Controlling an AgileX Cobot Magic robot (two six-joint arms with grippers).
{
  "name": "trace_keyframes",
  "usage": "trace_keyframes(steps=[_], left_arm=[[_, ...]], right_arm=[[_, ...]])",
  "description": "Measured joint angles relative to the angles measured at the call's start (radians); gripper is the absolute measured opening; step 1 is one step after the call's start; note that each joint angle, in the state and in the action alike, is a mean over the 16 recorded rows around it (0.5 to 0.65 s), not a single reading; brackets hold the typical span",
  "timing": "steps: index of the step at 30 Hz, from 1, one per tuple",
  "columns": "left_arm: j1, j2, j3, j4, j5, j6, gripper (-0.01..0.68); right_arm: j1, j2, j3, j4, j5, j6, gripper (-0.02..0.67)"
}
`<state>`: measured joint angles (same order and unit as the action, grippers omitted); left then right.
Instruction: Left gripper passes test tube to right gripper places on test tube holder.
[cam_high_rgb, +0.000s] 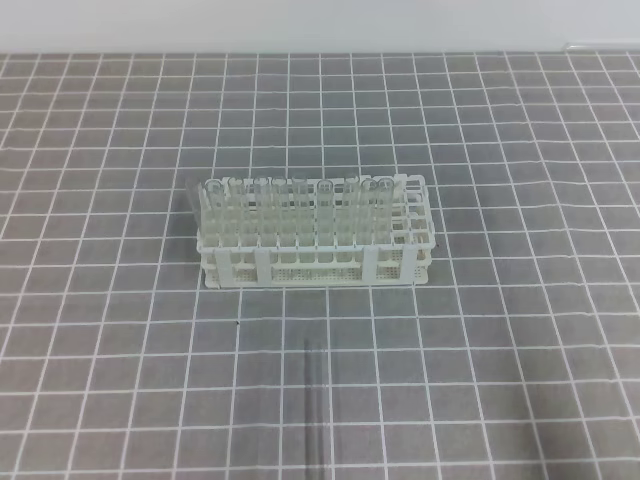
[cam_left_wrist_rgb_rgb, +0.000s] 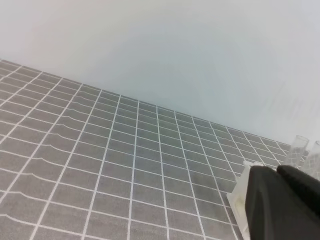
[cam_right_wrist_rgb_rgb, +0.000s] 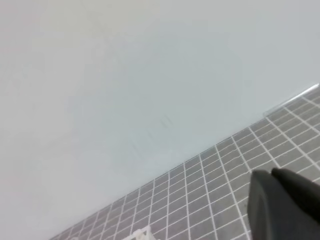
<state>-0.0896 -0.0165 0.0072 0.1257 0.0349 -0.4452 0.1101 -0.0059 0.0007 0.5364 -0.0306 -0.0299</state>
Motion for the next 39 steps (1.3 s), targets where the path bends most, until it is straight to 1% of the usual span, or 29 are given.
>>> trace_keyframes(steps=[5, 11, 16, 22, 27, 31, 36, 39], left_arm=[[0.0, 0.0, 0.0, 0.0, 0.003, -0.016, -0.002], [0.0, 0.021, -0.017, -0.011, 0.021, -0.047, -0.002], [0.0, 0.087, -0.073, -0.022, 0.065, -0.064, -0.002], [0.0, 0.272, -0.233, -0.047, 0.213, -0.047, -0.002], [0.0, 0.467, -0.395, -0.124, 0.387, 0.078, -0.002], [0.0, 0.616, -0.505, -0.233, 0.523, 0.233, -0.002], [-0.001, 0.739, -0.574, -0.398, 0.639, 0.443, -0.002], [-0.011, 0.798, -0.591, -0.493, 0.674, 0.54, -0.002]], right_arm=[[0.0, 0.0, 0.0, 0.12, -0.052, -0.001, -0.013], [0.0, 0.005, -0.006, 0.152, -0.012, -0.002, -0.013], [0.0, 0.057, -0.044, 0.152, 0.088, -0.003, -0.013], [0.0, 0.196, -0.149, 0.1, 0.283, -0.004, -0.013], [0.0, 0.363, -0.274, 0.024, 0.459, -0.005, -0.013], [0.0, 0.485, -0.365, -0.044, 0.586, -0.005, -0.013], [0.0, 0.596, -0.442, -0.103, 0.708, -0.005, -0.013], [0.0, 0.639, -0.468, -0.121, 0.754, -0.005, -0.013]])
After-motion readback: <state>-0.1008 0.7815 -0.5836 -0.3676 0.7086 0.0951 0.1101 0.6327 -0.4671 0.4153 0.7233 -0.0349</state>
